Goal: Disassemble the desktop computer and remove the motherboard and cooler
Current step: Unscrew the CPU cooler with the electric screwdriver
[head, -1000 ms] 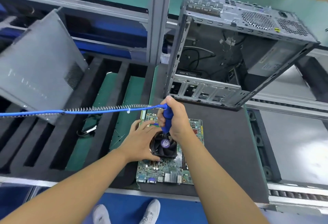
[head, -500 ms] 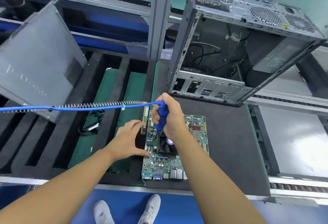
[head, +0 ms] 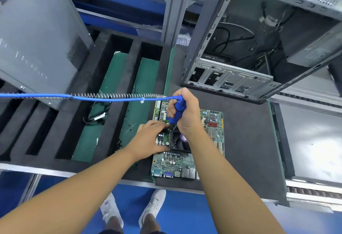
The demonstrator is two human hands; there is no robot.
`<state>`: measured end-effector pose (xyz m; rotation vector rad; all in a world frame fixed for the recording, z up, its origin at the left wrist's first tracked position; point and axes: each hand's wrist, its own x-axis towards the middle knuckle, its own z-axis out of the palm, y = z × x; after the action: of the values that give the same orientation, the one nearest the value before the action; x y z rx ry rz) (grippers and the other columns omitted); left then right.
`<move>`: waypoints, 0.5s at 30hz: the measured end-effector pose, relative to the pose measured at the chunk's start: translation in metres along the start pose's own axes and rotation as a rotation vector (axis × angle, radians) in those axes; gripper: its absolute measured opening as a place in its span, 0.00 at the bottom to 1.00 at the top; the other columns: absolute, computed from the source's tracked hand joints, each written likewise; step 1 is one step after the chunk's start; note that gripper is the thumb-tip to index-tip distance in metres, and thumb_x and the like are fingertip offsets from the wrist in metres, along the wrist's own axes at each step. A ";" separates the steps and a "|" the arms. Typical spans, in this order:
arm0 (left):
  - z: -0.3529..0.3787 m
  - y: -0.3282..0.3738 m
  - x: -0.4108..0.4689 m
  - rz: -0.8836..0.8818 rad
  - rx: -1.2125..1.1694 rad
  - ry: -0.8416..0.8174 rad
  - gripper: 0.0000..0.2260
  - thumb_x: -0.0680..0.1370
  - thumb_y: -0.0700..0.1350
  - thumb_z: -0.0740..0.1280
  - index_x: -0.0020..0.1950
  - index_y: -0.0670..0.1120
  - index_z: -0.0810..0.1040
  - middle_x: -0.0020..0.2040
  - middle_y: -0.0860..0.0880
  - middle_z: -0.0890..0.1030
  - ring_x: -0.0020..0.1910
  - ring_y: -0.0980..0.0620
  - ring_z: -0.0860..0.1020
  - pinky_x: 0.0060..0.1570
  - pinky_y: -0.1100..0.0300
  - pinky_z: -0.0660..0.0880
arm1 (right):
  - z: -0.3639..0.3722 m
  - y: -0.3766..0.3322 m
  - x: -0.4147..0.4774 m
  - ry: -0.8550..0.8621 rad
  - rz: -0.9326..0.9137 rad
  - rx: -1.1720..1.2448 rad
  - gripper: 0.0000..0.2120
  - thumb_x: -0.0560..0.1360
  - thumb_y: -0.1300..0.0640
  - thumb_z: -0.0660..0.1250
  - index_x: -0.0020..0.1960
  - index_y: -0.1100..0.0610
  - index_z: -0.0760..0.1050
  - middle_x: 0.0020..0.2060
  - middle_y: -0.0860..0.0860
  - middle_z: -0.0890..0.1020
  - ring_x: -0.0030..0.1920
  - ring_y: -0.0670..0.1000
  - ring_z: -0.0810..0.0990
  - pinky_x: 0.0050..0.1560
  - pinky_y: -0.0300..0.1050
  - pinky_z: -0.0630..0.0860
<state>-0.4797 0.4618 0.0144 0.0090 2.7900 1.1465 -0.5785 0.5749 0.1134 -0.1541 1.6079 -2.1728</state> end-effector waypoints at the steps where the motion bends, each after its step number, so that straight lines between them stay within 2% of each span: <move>1: 0.001 -0.001 0.000 -0.001 0.004 0.015 0.36 0.67 0.58 0.76 0.72 0.51 0.70 0.67 0.56 0.73 0.70 0.60 0.61 0.63 0.55 0.59 | 0.000 0.003 0.000 0.003 0.000 -0.002 0.14 0.72 0.43 0.64 0.34 0.52 0.73 0.23 0.54 0.71 0.23 0.52 0.65 0.29 0.43 0.64; 3: 0.001 -0.001 0.002 -0.006 0.007 0.022 0.34 0.66 0.58 0.76 0.70 0.52 0.71 0.65 0.57 0.73 0.69 0.60 0.61 0.58 0.57 0.56 | -0.001 0.006 -0.001 0.003 -0.009 -0.009 0.14 0.72 0.44 0.63 0.34 0.52 0.73 0.23 0.54 0.71 0.24 0.52 0.65 0.29 0.43 0.63; 7: 0.000 -0.003 0.003 0.001 0.012 0.009 0.33 0.65 0.60 0.75 0.68 0.52 0.72 0.59 0.62 0.70 0.64 0.66 0.60 0.56 0.57 0.55 | 0.002 0.003 0.000 -0.026 -0.024 -0.031 0.14 0.72 0.44 0.63 0.35 0.53 0.73 0.23 0.54 0.71 0.23 0.52 0.65 0.28 0.41 0.63; 12: 0.002 -0.003 0.002 0.011 0.014 0.019 0.33 0.64 0.60 0.73 0.68 0.55 0.71 0.59 0.63 0.71 0.67 0.64 0.61 0.57 0.58 0.55 | -0.001 -0.002 0.001 -0.059 -0.024 -0.055 0.14 0.72 0.45 0.63 0.35 0.54 0.72 0.24 0.55 0.71 0.24 0.52 0.65 0.29 0.44 0.62; 15: 0.001 -0.003 0.003 0.024 0.023 0.030 0.33 0.64 0.61 0.71 0.68 0.57 0.71 0.60 0.62 0.72 0.66 0.67 0.61 0.56 0.60 0.54 | -0.006 0.002 -0.001 -0.081 -0.032 -0.022 0.13 0.73 0.46 0.62 0.36 0.53 0.73 0.24 0.55 0.71 0.24 0.51 0.65 0.29 0.42 0.62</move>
<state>-0.4824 0.4608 0.0109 0.0273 2.8371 1.1294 -0.5787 0.5802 0.1100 -0.2731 1.5944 -2.1449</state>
